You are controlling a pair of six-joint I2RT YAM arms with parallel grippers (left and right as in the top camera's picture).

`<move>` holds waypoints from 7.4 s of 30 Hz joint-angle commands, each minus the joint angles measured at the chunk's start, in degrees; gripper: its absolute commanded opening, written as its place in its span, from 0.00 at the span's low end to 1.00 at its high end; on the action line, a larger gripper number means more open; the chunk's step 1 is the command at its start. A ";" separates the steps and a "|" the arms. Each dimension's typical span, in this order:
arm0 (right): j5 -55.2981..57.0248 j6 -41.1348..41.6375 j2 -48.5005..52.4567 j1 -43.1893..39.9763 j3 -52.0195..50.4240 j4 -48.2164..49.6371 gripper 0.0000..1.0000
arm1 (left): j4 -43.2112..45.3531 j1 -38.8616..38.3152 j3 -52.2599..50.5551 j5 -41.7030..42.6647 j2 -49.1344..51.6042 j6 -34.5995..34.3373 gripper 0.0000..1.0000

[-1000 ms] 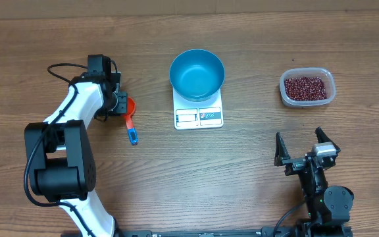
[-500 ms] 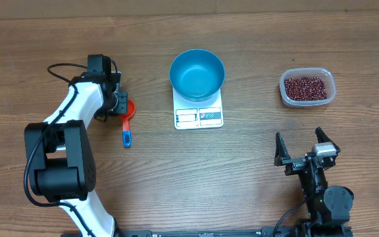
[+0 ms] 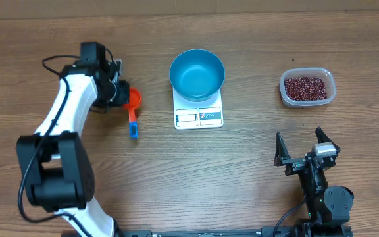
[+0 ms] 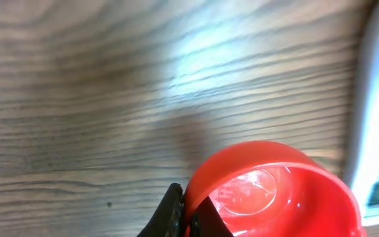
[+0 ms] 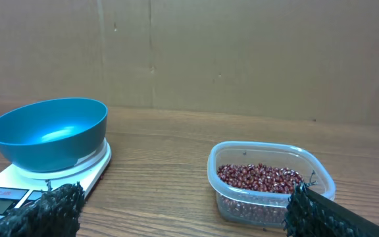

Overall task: Scoop item into bowl and weigh 150g on scale
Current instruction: 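Lift the red scoop with the left gripper toward the blue bowl, then reach the right gripper to the scoop's blue handle and grasp it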

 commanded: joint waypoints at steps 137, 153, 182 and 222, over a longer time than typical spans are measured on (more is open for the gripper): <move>-51.84 49.53 71.69 0.39 45.00 -4.70 0.94 | 7.58 -28.35 1.97 11.65 -10.58 -86.93 0.04; -49.22 33.77 73.22 5.70 45.00 -4.28 0.64 | 7.02 -32.37 1.95 2.40 -10.56 -87.82 0.04; -43.08 32.33 73.22 7.39 45.00 -3.63 0.29 | 4.17 -34.53 1.95 -2.51 -10.56 -87.84 0.04; -40.76 36.50 73.22 7.39 45.00 -0.17 0.07 | 4.24 -35.80 1.95 -1.25 -10.54 -104.21 0.04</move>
